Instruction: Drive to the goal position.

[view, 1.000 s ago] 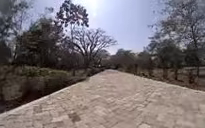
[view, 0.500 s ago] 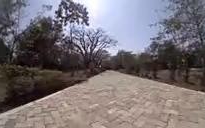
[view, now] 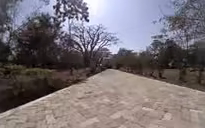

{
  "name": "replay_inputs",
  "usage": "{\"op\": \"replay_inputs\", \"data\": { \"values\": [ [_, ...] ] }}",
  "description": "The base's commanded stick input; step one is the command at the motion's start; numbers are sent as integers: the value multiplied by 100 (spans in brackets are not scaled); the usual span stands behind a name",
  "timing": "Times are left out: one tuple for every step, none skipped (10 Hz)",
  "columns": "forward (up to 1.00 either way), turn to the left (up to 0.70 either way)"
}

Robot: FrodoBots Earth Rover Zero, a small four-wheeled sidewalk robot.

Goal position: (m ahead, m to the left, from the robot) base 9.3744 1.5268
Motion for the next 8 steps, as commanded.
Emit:
{"op": "replay_inputs", "data": {
  "values": [
    [100, 0],
    [100, 0],
    [100, -17],
    [100, -39],
    [100, 0],
    [100, 0],
    [100, 0],
    [100, 0]
  ]
}}
